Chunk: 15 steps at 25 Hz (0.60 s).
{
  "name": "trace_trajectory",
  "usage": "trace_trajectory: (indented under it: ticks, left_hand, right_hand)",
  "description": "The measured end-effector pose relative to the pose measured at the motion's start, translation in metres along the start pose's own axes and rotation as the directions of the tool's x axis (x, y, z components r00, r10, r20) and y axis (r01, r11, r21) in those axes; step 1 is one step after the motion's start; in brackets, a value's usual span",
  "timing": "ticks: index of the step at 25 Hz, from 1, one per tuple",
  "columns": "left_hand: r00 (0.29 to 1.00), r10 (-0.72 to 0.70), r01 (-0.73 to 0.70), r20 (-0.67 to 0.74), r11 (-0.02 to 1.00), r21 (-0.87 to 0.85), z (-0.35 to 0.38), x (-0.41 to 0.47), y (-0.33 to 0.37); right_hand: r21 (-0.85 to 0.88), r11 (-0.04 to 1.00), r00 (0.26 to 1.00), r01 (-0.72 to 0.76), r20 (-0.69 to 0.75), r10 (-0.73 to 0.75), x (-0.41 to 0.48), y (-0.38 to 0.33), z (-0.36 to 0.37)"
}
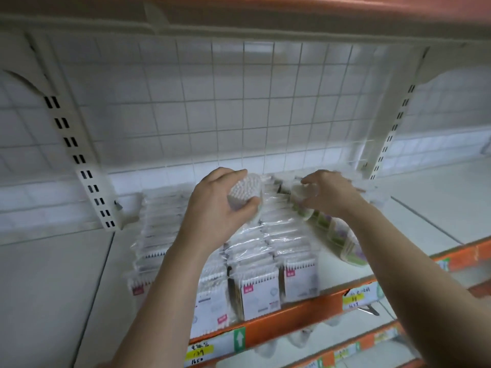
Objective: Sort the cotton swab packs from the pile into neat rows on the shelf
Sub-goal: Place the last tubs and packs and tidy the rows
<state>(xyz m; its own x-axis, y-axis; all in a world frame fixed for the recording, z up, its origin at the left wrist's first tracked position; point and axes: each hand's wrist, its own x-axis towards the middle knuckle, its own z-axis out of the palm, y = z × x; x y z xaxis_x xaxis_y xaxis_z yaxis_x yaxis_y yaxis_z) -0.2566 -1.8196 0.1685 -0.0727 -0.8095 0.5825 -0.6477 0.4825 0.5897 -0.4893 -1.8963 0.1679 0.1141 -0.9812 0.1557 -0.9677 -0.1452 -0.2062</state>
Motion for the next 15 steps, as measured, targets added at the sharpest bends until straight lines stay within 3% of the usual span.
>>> trace_trajectory:
  ticks: [3, 8, 15]
  left_hand:
    - [0.998, -0.053, 0.053, -0.032, 0.998, 0.023, 0.012, -0.001, 0.013]
    - [0.991, -0.107, 0.113, -0.082, 0.990, 0.080, 0.037, -0.004, 0.029]
    - [0.979, -0.151, 0.169, -0.135, 0.976, 0.137, 0.064, -0.010, 0.048]
  right_hand:
    - [-0.037, 0.998, 0.995, 0.057, 0.089, -0.054, 0.013, 0.012, 0.008]
    - [-0.157, 0.973, 0.983, 0.171, 0.098, -0.157, 0.030, 0.029, 0.023]
    - [-0.078, 0.957, 0.957, 0.278, 0.103, -0.270, 0.038, 0.046, 0.028]
